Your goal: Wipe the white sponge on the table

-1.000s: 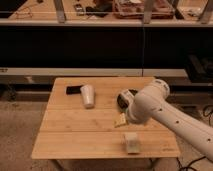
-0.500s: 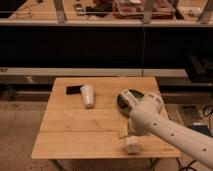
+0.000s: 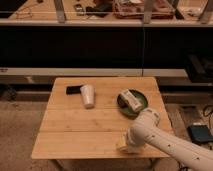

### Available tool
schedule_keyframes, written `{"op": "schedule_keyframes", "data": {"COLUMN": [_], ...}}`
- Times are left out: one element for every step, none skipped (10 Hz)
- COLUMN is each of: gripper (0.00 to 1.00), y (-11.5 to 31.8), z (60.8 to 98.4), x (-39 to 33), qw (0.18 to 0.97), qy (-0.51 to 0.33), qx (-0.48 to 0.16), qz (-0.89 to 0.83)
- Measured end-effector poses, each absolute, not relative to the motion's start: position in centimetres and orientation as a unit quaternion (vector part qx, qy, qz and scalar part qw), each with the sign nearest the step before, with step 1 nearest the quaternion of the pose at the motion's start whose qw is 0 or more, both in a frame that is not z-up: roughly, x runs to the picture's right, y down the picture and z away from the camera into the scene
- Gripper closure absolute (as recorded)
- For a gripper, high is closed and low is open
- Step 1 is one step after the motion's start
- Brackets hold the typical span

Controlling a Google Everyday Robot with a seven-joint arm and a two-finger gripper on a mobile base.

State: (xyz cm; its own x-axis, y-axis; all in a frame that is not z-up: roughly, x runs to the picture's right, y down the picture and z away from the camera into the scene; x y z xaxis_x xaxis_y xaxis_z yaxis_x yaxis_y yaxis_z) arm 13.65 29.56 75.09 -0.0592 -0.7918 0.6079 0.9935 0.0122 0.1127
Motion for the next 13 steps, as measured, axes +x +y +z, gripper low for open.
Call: {"op": "schedule_keyframes", "data": {"gripper": [0.23, 0.30, 0.42, 0.50, 0.60, 0.72, 0.80, 0.90, 0.98, 1.00, 1.00, 1.00, 1.00], "y": [29.6, 29.6, 29.5, 29.2, 28.8, 28.1, 27.5, 26.8, 26.2, 25.9, 26.0, 26.4, 26.7], "z": [75.8, 76.3, 76.9, 77.2, 77.7, 78.1, 78.3, 78.4, 78.2, 77.8, 77.5, 77.4, 77.7], "x": [13.9, 13.9, 13.9, 13.7, 13.4, 12.6, 12.0, 10.8, 9.2, 7.1, 5.3, 2.9, 1.5], "qw": [0.658, 0.657, 0.658, 0.658, 0.658, 0.656, 0.654, 0.651, 0.646, 0.636, 0.625, 0.609, 0.598], "qy": [-0.264, -0.262, -0.259, -0.256, -0.252, -0.248, -0.244, -0.246, -0.252, -0.264, -0.277, -0.294, -0.306], "qx": [-0.188, -0.187, -0.184, -0.180, -0.174, -0.164, -0.156, -0.144, -0.129, -0.114, -0.103, -0.093, -0.089], "qz": [-0.679, -0.681, -0.683, -0.685, -0.688, -0.694, -0.699, -0.704, -0.709, -0.716, -0.722, -0.731, -0.736]}}
